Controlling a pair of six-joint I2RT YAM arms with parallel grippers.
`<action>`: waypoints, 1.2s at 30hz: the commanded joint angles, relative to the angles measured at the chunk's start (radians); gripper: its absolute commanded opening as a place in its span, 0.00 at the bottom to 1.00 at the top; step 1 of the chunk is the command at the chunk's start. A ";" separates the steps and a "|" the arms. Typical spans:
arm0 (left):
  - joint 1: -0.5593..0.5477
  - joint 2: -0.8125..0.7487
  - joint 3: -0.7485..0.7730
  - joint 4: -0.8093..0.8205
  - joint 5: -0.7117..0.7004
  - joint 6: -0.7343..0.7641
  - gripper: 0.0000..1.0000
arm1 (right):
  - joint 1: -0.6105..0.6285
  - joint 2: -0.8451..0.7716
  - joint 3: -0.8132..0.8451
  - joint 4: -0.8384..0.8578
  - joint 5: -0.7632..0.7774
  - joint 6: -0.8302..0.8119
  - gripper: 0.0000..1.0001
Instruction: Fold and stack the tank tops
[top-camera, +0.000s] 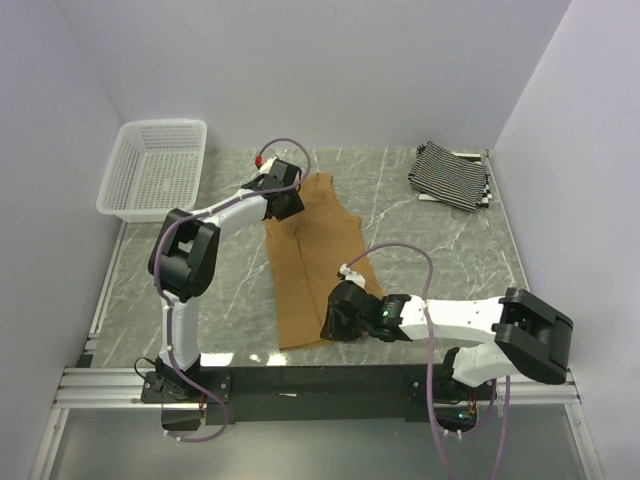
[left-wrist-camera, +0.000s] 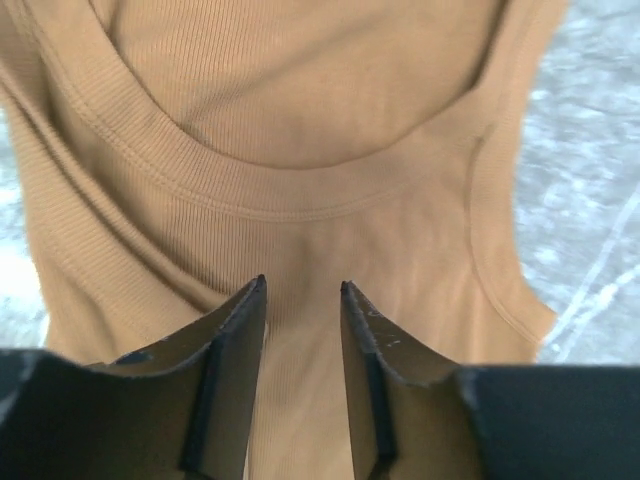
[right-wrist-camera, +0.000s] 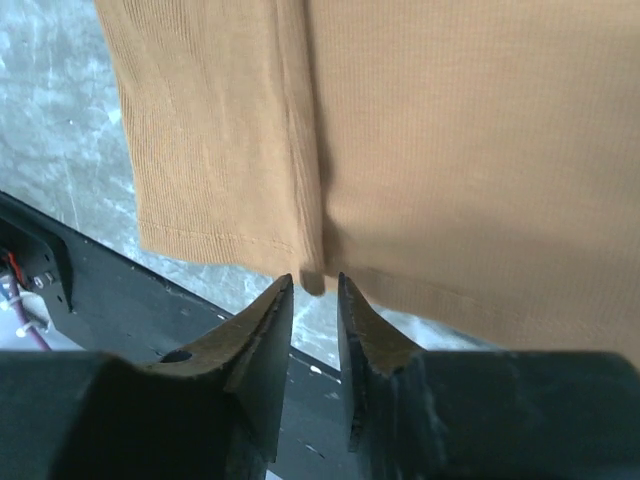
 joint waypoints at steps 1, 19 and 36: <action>0.001 -0.149 -0.012 0.048 -0.014 0.041 0.42 | 0.020 -0.092 0.015 -0.097 0.097 0.014 0.33; 0.072 -0.088 -0.053 -0.117 -0.176 -0.013 0.04 | 0.192 0.364 0.555 -0.280 0.257 -0.191 0.31; 0.081 0.170 0.150 -0.212 -0.280 0.084 0.01 | 0.255 0.480 0.480 -0.166 0.127 -0.216 0.30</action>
